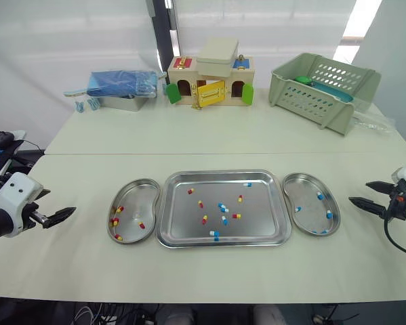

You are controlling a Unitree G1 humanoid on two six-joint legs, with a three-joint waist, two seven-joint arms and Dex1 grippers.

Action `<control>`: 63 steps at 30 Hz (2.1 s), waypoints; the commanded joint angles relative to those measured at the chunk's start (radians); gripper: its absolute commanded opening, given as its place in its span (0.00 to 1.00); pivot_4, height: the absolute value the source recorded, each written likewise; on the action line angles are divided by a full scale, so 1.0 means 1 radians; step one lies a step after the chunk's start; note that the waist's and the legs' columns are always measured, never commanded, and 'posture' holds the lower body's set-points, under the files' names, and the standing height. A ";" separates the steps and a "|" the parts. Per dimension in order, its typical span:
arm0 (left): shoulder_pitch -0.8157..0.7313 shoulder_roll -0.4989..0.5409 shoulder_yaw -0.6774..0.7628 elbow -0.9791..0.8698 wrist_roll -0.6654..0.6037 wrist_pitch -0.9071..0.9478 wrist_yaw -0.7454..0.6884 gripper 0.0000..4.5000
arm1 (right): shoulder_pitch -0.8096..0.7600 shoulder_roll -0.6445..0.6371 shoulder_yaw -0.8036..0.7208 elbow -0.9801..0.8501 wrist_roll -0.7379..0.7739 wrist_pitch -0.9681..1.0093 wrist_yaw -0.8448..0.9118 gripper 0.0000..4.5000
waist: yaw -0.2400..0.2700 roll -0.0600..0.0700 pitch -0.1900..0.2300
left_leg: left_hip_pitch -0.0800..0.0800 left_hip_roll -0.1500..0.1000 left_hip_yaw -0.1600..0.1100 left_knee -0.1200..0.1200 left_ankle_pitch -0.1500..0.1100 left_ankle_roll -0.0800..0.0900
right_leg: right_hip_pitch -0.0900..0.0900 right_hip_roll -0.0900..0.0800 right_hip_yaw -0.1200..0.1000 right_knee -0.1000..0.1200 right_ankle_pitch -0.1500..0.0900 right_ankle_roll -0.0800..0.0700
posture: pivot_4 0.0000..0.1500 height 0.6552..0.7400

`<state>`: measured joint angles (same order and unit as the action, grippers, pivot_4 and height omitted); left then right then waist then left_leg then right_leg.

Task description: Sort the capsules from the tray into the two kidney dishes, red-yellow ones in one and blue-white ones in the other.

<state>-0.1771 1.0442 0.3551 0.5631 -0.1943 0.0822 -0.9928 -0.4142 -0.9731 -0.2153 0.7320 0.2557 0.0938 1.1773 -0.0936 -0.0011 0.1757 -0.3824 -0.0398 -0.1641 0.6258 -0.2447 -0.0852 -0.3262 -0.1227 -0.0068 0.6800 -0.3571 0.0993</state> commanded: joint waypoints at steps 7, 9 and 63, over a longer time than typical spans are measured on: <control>-0.023 0.028 0.004 0.029 0.007 -0.024 -0.002 1.00 | -0.017 -0.021 -0.028 -0.019 0.008 -0.015 -0.002 1.00 | 0.000 0.000 0.000 | 0.000 0.000 0.000 0.000 0.000 0.000 | 0.000 0.000 0.000 0.000 0.000 0.000 | 1.00 1.00; -0.024 0.026 0.004 0.032 0.008 -0.028 -0.001 1.00 | -0.018 -0.021 -0.027 -0.016 0.008 -0.017 -0.001 1.00 | 0.000 0.000 0.000 | 0.000 0.000 0.000 0.000 0.000 0.000 | 0.000 0.000 0.000 0.000 0.000 0.000 | 1.00 1.00; 0.052 0.022 0.003 -0.074 -0.023 0.077 -0.073 1.00 | 0.716 0.137 -0.318 -0.867 0.365 0.081 0.176 1.00 | 0.014 -0.002 -0.001 | -0.001 0.001 0.000 0.000 -0.002 0.004 | -0.001 0.001 0.000 0.000 0.000 0.000 | 1.00 1.00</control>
<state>-0.1205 1.0571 0.3520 0.5014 -0.2167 0.1628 -1.0757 0.2775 -0.8540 -0.5022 -0.0566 0.5805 0.1992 1.3478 -0.0800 -0.0036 0.1747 -0.3836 -0.0386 -0.1641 0.6257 -0.2470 -0.0814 -0.3269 -0.1220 -0.0069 0.6802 -0.3571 0.0994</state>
